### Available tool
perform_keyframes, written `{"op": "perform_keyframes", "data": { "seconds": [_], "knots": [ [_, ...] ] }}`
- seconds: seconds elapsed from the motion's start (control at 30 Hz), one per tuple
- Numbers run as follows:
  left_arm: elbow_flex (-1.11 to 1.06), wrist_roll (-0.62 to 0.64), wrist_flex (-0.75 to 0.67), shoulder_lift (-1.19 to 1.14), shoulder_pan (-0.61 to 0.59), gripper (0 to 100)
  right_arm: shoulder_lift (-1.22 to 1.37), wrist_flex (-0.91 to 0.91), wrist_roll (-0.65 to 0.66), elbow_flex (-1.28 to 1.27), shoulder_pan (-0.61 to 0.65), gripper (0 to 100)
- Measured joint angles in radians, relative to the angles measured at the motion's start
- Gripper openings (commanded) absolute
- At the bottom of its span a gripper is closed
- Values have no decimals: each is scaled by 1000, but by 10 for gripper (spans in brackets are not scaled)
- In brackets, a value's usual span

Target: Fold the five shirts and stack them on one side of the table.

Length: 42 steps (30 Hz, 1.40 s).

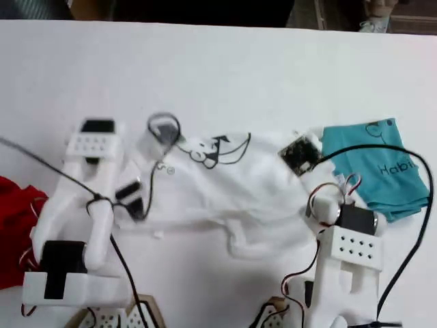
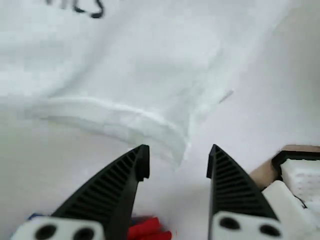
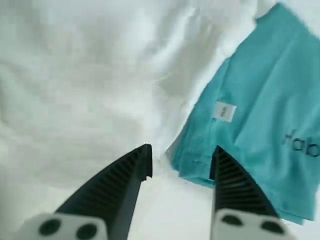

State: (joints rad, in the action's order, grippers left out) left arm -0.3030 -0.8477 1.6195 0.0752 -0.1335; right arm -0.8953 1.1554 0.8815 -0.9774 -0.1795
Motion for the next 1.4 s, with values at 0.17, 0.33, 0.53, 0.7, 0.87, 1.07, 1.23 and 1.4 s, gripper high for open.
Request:
{"op": "perform_keyframes", "data": {
  "seconds": [0.17, 0.33, 0.53, 0.7, 0.87, 1.07, 1.23, 1.4],
  "knots": [
    [308, 26, 100, 0, -31, 213, 0, 0, 0, 183, 0, 198],
    [342, 123, 60, -107, -12, 212, 2, -117, -55, 226, 0, 197],
    [416, 210, -97, -423, 48, 212, 209, -301, -132, 229, 58, 197],
    [615, 281, -89, -631, 41, 212, 525, -315, -147, 342, 121, 197],
    [767, 290, -26, -776, 41, 212, 827, -315, -147, 489, 129, 197],
    [867, 272, 41, -882, -32, 212, 1088, -315, -147, 641, 104, 197],
    [934, 203, 115, -910, -101, 212, 1215, -315, -147, 736, 92, 197],
    [953, 160, 126, -910, -129, 212, 1284, -315, -147, 789, 92, 197]
  ]
}}
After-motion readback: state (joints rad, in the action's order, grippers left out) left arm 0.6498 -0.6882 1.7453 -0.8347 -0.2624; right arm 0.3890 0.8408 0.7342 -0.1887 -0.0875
